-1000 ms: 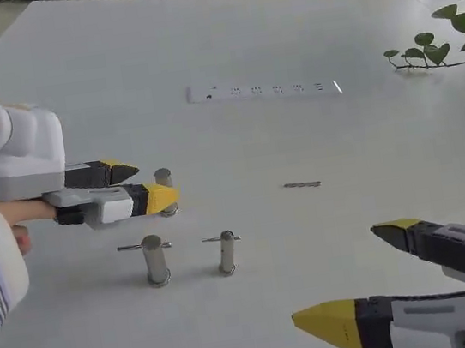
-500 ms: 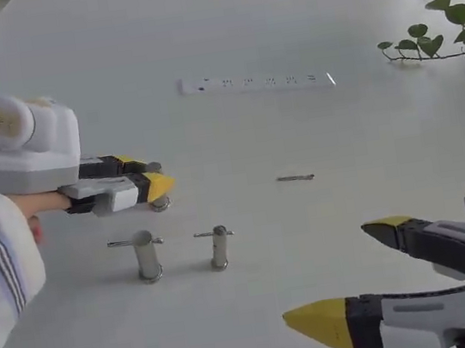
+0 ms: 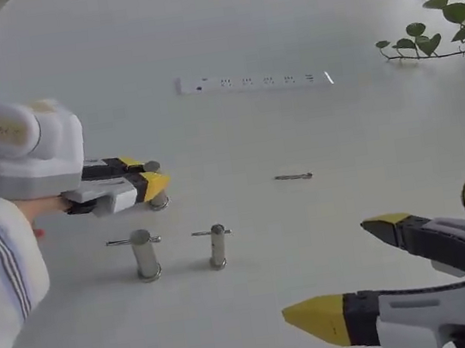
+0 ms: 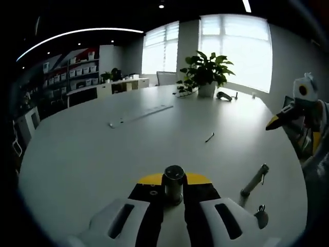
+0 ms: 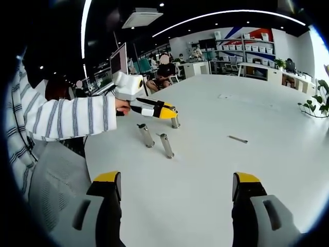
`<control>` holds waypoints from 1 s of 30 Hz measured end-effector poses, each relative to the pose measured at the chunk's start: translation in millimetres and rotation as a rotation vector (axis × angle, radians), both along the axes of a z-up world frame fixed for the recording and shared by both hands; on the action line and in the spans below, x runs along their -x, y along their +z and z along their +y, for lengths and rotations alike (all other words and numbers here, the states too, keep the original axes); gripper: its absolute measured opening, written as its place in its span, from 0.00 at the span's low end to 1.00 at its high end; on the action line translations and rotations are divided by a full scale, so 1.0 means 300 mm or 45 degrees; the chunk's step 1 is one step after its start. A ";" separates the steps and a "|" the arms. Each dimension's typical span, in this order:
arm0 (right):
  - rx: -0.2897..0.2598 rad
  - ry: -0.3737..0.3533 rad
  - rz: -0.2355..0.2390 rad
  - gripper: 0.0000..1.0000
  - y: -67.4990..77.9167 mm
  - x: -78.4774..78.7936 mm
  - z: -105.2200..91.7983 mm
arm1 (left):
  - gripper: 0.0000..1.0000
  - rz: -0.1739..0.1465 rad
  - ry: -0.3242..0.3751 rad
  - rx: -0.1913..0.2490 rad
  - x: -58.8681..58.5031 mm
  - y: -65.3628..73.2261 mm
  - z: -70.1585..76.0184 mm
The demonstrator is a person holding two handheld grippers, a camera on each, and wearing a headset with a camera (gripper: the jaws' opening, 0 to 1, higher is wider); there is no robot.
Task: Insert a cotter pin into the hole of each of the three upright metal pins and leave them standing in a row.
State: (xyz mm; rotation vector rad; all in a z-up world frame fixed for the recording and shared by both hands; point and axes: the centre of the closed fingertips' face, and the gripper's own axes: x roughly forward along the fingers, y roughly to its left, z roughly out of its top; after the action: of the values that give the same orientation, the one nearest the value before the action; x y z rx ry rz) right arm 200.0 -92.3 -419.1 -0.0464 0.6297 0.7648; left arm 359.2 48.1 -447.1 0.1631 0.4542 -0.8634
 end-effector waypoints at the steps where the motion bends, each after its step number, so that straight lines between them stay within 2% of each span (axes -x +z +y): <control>1: -0.001 0.000 -0.001 0.88 0.001 0.000 0.001 | 0.09 0.004 0.003 0.002 0.000 0.000 0.000; 5: 0.001 0.007 -0.009 0.88 0.008 0.001 0.002 | 0.09 0.014 0.038 -0.004 -0.008 0.003 0.015; 8: 0.002 0.010 -0.022 0.88 0.020 0.001 0.000 | 0.09 -0.001 0.043 -0.019 -0.002 0.022 0.032; 17: -0.007 0.014 -0.050 0.87 0.042 0.006 0.003 | 0.09 -0.043 0.061 -0.001 0.056 0.145 0.088; 21: -0.013 0.021 -0.063 0.87 0.052 0.010 0.010 | 0.09 -0.065 0.056 -0.013 0.098 0.185 0.118; 23: -0.013 0.026 -0.071 0.87 0.058 0.013 0.013 | 0.09 -0.064 0.056 -0.005 0.128 0.206 0.133; 27: -0.015 0.037 -0.085 0.87 0.069 0.025 0.022 | 0.09 -0.099 0.035 -0.038 0.192 0.244 0.155; 30: -0.012 0.050 -0.091 0.87 0.071 0.037 0.035 | 0.09 -0.115 0.032 -0.037 0.238 0.274 0.167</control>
State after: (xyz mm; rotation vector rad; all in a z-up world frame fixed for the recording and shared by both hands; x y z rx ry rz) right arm 188.7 -81.9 -397.9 -0.0773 0.5587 0.8008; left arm 287.9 98.2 -365.1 0.2218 0.3838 -0.8217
